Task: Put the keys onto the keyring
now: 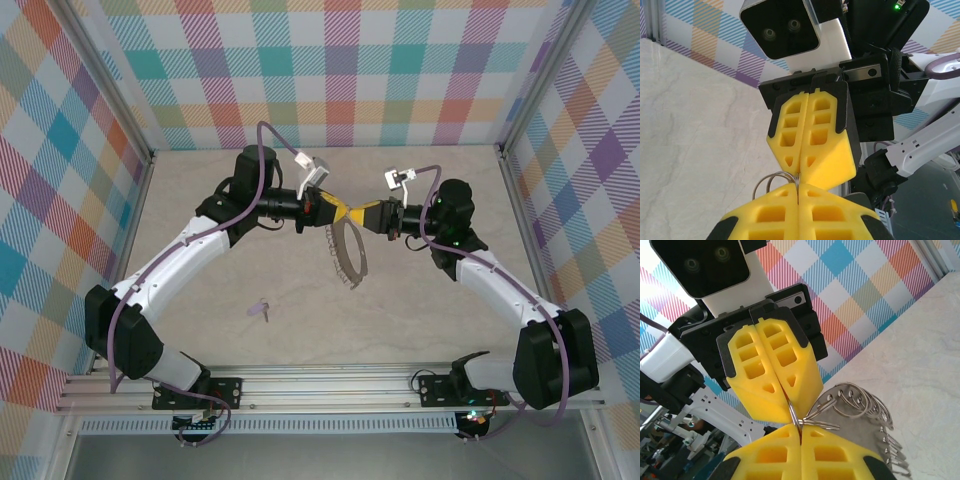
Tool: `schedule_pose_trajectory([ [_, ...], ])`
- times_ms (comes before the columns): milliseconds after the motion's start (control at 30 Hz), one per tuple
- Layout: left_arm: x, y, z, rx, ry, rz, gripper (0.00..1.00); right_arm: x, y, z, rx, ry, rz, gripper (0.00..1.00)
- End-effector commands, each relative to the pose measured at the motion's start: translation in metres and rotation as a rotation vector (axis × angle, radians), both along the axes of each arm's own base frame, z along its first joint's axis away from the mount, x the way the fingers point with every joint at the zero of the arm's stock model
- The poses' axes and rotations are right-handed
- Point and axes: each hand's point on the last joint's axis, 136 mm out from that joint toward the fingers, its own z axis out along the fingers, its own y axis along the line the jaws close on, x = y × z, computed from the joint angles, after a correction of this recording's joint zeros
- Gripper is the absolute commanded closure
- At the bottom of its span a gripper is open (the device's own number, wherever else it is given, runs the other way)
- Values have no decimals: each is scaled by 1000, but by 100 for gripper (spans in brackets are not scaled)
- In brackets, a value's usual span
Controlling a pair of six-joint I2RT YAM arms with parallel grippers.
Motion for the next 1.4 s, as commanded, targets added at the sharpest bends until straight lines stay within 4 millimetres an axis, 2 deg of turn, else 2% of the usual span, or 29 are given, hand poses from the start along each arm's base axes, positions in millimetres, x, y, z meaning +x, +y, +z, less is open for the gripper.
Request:
schedule_pose_trajectory([
  [0, -6, -5, 14, -34, -23, -48, 100, -1, 2, 22, 35, -65, 0, 100],
  [100, -6, -5, 13, -32, -19, -48, 100, -3, 1, 28, 51, -94, 2, 100],
  [167, -6, -5, 12, -31, -18, -47, 100, -2, 1, 28, 52, -91, -2, 93],
  [267, -6, -6, 11, -30, -16, -50, 100, -2, 1, 30, 55, -92, -2, 90],
  [400, -7, -6, 12, -32, -13, -58, 100, -1, 2, 31, 61, -93, -4, 94],
  [467, -7, -7, 11, -31, -9, -63, 100, 0, 2, 32, 66, -91, -7, 100],
  [667, -1, -7, 9, -19, 0, -24, 100, 3, 0, 31, 73, -98, -39, 100],
  [700, 5, -6, 9, -9, -3, 17, 98, 3, -1, 30, 70, -102, -51, 100],
  [833, 38, 12, 19, -15, -38, 263, 60, 3, -4, 28, 50, -117, -85, 100],
  [933, 56, 33, 32, -58, -53, 430, 45, 1, -6, 26, 37, -110, -91, 100],
  [1033, 61, 45, 39, -88, -46, 505, 37, -1, -6, 28, 33, -118, -93, 100],
  [1367, 43, 44, 38, -164, 42, 458, 35, -10, -6, 31, 34, -154, -54, 100],
])
